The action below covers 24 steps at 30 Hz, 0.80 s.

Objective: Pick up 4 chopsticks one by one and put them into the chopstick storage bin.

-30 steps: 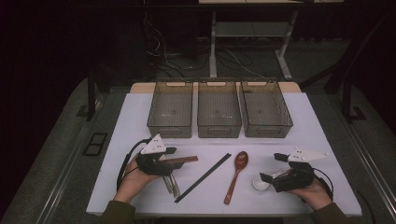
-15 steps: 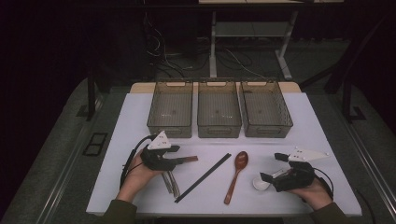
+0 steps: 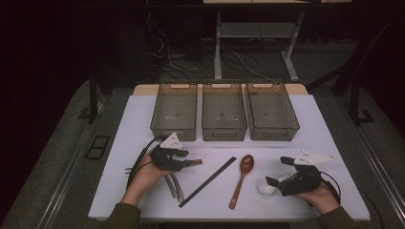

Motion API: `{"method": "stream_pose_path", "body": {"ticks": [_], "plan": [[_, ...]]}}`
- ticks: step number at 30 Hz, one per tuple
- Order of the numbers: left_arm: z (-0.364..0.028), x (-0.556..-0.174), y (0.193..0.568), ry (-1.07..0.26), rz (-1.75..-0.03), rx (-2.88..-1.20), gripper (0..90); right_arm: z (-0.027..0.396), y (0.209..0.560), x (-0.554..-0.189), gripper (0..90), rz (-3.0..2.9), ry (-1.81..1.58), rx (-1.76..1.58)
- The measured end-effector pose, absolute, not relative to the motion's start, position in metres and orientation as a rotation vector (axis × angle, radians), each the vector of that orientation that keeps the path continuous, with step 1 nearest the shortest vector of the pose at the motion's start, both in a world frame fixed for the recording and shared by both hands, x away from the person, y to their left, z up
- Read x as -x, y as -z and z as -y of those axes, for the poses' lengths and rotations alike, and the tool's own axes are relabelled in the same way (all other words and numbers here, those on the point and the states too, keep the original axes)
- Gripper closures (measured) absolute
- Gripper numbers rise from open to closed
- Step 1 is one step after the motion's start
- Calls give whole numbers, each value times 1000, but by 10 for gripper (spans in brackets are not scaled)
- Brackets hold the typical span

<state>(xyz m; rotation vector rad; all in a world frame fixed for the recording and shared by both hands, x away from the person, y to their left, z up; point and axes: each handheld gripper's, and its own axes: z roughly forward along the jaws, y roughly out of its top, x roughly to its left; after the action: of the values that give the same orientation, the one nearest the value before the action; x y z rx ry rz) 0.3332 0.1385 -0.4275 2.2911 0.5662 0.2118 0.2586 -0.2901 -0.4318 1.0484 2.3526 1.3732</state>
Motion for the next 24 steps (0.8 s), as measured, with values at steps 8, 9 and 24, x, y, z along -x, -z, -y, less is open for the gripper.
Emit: {"method": "stream_pose_path", "body": {"ticks": [8, 9, 24], "plan": [[-131, -338, 435, -186, -555, -2375, 606, 290, 432, -258, 18, -2354, -1373, -1047], [-131, -338, 435, -186, -555, -2375, 610, 290, 432, -258, 18, -2354, -1373, -1045], [-132, -339, 439, -154, -558, -2402, 632, 290, 432, -258, 17, -2359, -1367, -1046]]}}
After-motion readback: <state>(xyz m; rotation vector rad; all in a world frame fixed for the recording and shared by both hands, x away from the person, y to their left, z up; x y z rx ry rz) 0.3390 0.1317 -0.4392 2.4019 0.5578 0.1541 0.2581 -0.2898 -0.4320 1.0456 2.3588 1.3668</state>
